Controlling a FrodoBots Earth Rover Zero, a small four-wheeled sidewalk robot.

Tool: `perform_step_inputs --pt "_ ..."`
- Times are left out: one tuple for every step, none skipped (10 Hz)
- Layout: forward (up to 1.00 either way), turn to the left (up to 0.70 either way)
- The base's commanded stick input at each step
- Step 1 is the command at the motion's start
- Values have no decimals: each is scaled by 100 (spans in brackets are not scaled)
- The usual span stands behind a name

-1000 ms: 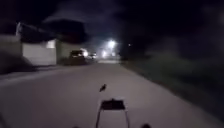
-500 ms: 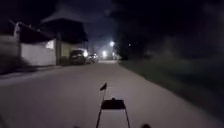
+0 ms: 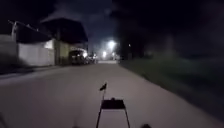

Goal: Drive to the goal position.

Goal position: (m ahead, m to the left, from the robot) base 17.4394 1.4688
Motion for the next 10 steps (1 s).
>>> perform_step_inputs --pt "50 0" --pt "50 0" --pt "50 0" --pt "50 0" --pt "50 0" --pt "50 0" --pt "50 0" --pt "50 0" --pt "50 0" --pt "50 0"
